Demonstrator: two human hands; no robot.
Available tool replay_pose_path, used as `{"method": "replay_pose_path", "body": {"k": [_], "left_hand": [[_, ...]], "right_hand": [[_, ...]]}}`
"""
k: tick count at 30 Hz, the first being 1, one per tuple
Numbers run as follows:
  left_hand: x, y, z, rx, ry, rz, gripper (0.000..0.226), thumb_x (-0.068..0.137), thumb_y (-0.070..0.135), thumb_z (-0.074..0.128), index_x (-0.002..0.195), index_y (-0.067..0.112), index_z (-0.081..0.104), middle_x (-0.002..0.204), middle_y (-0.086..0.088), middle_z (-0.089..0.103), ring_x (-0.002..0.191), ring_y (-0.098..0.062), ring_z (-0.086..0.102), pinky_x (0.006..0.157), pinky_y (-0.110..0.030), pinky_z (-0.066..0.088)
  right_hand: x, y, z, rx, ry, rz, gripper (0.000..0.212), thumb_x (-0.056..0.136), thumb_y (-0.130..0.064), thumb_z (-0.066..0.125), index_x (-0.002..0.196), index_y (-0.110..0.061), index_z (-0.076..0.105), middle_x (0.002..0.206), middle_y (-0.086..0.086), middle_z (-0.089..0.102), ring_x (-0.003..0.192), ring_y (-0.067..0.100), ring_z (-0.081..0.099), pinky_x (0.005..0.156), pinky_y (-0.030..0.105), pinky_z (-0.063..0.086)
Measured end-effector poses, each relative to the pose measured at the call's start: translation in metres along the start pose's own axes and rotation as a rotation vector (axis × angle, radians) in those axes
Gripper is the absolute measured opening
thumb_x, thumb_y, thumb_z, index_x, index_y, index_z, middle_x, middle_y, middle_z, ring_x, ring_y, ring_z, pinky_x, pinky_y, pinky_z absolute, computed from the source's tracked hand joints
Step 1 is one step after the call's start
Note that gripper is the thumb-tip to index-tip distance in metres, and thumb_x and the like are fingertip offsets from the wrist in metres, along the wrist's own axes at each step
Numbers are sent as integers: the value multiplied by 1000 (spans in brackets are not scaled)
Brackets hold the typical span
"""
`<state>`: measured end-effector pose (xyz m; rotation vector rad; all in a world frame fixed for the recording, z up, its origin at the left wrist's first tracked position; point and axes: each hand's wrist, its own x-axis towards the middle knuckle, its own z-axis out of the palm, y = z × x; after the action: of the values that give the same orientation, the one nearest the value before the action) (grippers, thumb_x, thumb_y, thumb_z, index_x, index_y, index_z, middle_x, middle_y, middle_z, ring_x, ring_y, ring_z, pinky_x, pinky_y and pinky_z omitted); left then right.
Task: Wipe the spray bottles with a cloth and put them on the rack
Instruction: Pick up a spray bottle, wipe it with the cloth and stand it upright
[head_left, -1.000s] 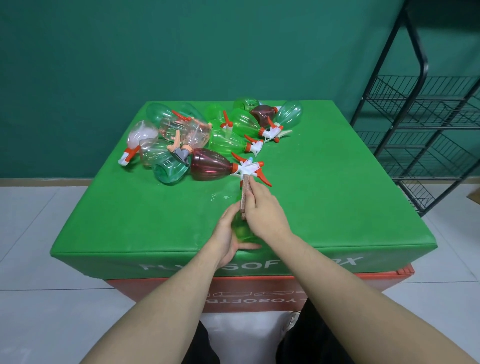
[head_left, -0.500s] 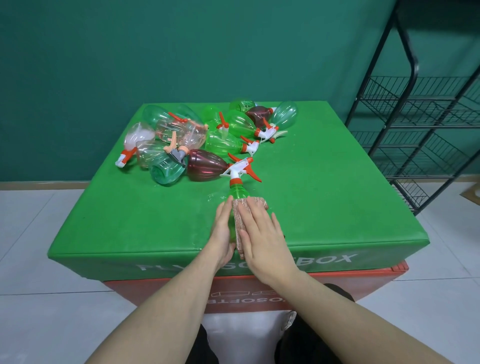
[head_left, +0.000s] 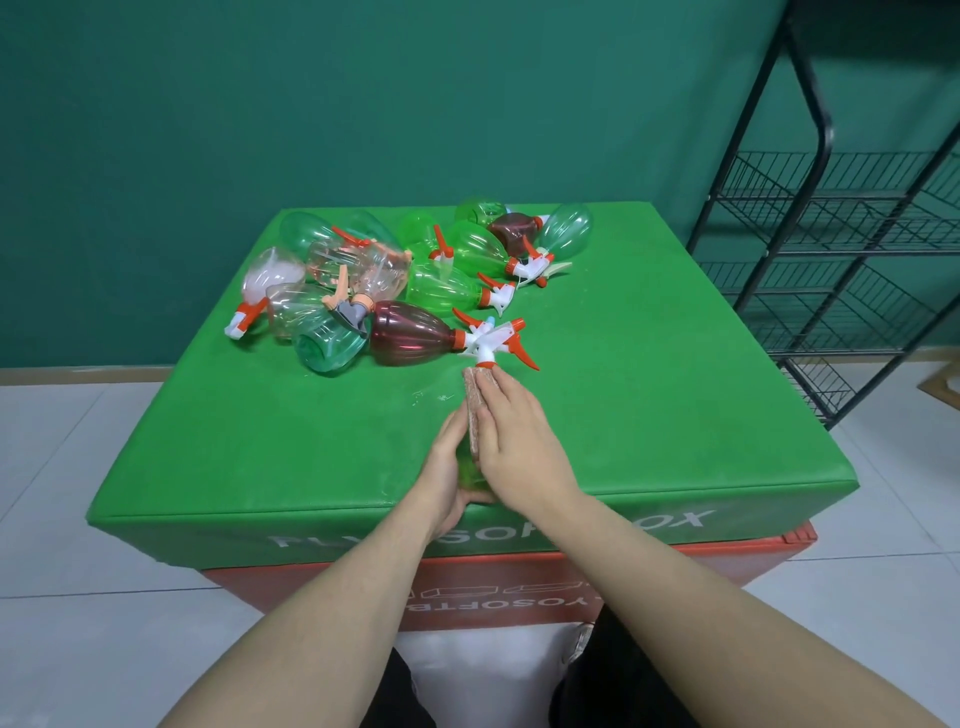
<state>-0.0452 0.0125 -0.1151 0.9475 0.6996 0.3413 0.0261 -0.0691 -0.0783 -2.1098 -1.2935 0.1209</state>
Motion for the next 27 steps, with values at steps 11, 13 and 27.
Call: {"method": "replay_pose_path", "body": {"k": [11, 13, 27], "left_hand": [[-6, 2, -2, -59, 29, -59, 54, 105, 59, 34, 116, 23, 73, 108, -9, 78, 93, -25, 77, 82, -51, 57], [-2, -1, -3, -65, 49, -48, 54, 105, 60, 36, 123, 23, 71, 114, -9, 77, 100, -25, 75, 83, -45, 56], [6, -8, -1, -116, 87, 118, 94, 43, 77, 89, 119, 29, 60, 133, -10, 67, 127, -34, 62, 111, -61, 43]], "right_hand": [[5, -4, 5, 161, -3, 116, 51, 109, -30, 27, 159, -22, 32, 162, -1, 35, 148, 15, 32, 123, 36, 25], [-10, -2, 7, 80, 2, 50, 54, 108, -35, 22, 160, -22, 28, 165, 0, 29, 151, 15, 25, 125, 38, 23], [-58, 13, 11, -82, -59, -35, 59, 103, -43, 12, 161, -33, 8, 166, -16, -10, 154, 4, -13, 127, 46, 1]]}}
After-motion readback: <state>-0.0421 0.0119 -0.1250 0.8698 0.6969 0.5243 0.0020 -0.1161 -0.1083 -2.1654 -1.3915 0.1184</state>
